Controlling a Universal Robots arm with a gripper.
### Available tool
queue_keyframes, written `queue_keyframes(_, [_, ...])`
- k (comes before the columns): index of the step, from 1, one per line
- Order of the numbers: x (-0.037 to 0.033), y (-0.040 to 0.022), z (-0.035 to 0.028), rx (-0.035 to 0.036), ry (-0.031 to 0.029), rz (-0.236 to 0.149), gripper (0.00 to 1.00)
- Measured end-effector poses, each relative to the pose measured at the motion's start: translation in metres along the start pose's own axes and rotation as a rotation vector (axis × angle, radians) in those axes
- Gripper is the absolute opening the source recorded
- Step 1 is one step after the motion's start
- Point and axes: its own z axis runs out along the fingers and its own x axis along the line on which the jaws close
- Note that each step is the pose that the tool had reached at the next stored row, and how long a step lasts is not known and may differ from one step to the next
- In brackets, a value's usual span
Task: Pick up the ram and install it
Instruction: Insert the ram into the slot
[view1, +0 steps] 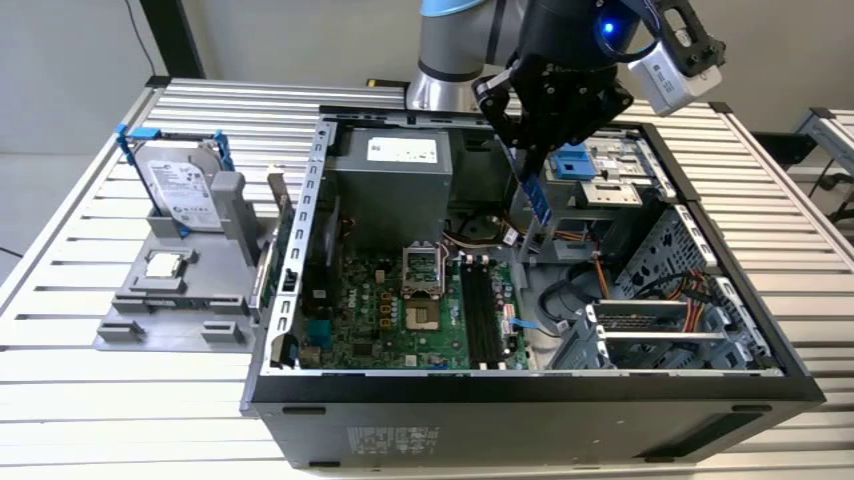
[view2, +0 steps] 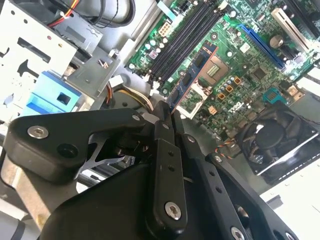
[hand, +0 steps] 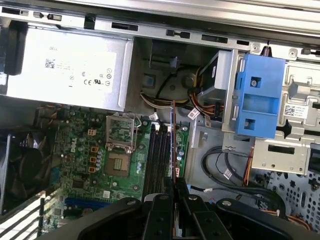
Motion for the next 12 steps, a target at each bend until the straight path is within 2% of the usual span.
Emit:
queue_keyframes(6, [0.0000,0.0000,0.0002,0.0002,-0.0001,0.001,0.00])
queue_keyframes(12, [0.0000,-0.0002,0.0052,0.0004,-0.0001,0.001,0.00])
